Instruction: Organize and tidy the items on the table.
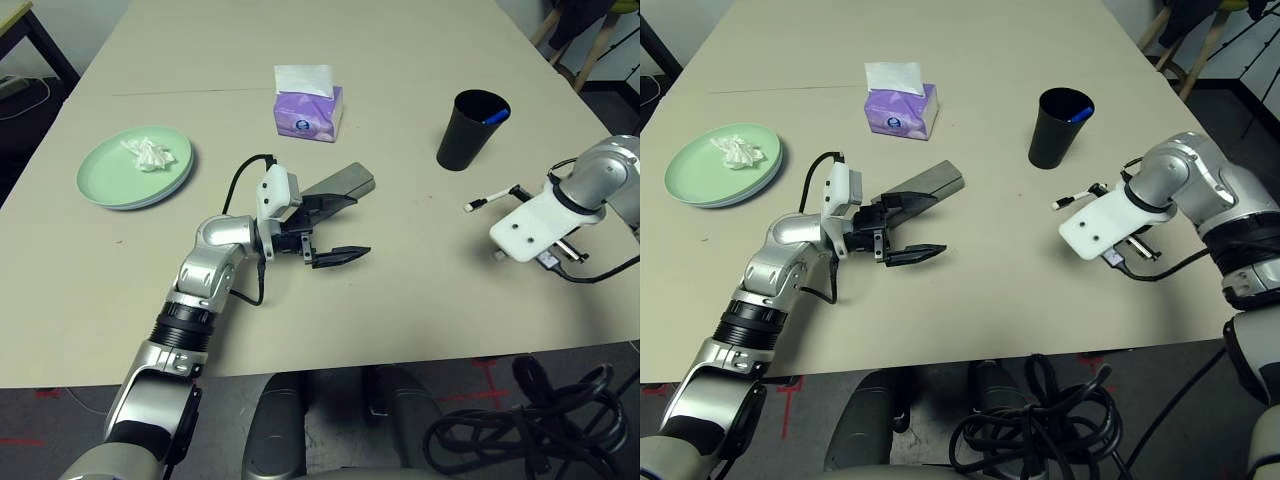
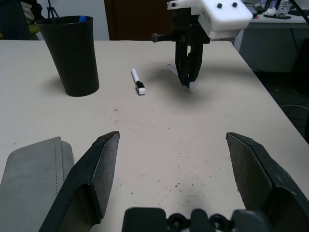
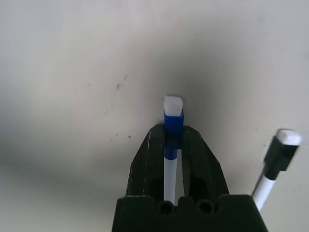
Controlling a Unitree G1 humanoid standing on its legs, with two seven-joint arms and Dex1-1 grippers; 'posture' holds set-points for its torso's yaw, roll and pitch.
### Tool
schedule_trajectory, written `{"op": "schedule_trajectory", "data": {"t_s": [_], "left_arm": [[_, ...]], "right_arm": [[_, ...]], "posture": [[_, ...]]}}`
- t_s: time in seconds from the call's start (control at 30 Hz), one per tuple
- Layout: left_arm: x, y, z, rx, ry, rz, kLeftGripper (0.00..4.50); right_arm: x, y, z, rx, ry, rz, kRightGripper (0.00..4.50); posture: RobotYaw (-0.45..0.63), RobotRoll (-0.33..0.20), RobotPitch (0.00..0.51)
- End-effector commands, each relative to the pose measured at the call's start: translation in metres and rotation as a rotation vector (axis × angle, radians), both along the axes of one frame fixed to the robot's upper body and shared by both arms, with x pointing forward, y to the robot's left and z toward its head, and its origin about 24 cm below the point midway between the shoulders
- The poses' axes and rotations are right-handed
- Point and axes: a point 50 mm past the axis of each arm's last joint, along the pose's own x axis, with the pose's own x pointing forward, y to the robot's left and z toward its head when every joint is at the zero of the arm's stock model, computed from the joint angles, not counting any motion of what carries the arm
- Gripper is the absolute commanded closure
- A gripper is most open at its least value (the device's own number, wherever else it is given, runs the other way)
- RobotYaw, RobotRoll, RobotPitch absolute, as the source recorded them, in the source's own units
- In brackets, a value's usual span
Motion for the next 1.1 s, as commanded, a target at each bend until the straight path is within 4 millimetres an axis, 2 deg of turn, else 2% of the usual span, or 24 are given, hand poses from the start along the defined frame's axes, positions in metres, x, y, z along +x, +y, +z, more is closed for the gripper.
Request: {"op": "schedule_trajectory", "data": {"t_s": [0.03,0.13,0.27,0.33,0.47,0.6,0.73,0.87,0.97,1.1], "left_arm": [[0.002,0.002,-0.001,-0.005,0.003,0.005,0.0],[0.001,0.004,-0.002,-0.008,0.013,0.011,0.0],[0.0,0.007,-0.005,-0.003,0.02,0.017,0.0],[0.003,0.007,-0.003,-0.007,0.012,0.052,0.0],[0.007,0.007,0.002,-0.041,-0.011,0.114,0.0],[0.01,0.008,0.004,-0.066,0.009,0.166,0.0],[0.015,0.009,0.007,-0.053,0.002,0.206,0.0],[0.02,0.01,0.013,-0.054,-0.011,0.233,0.0],[0.023,0.01,0.017,-0.065,-0.023,0.252,0.0],[0.024,0.009,0.021,-0.072,-0.055,0.26,0.0]], "right_arm": [[-0.006,0.019,0.02,0.293,0.064,-0.122,4.18],[-0.014,0.032,0.033,0.545,0.152,-0.223,4.18],[-0.023,0.043,0.039,0.77,0.221,-0.317,4.18],[-0.024,0.051,0.043,0.974,0.23,-0.377,4.18],[-0.023,0.062,0.046,1.224,0.167,-0.411,4.18],[-0.021,0.068,0.059,1.476,0.077,-0.384,4.18],[-0.013,0.061,0.079,1.678,-0.068,-0.407,4.18],[-0.003,0.05,0.088,1.785,-0.22,-0.483,4.18],[0.005,0.039,0.09,1.88,-0.345,-0.56,4.18],[0.018,0.027,0.081,1.921,-0.511,-0.72,4.18]], "posture": [[0.05,0.0,0.178],[0.05,0.0,0.176],[0.04,0.0,0.171],[0.04,0.0,0.168],[0.03,0.0,0.162],[0.03,0.0,0.156],[0.03,0.0,0.152],[0.03,0.0,0.153],[0.03,0.0,0.153],[0.03,0.0,0.152]]}}
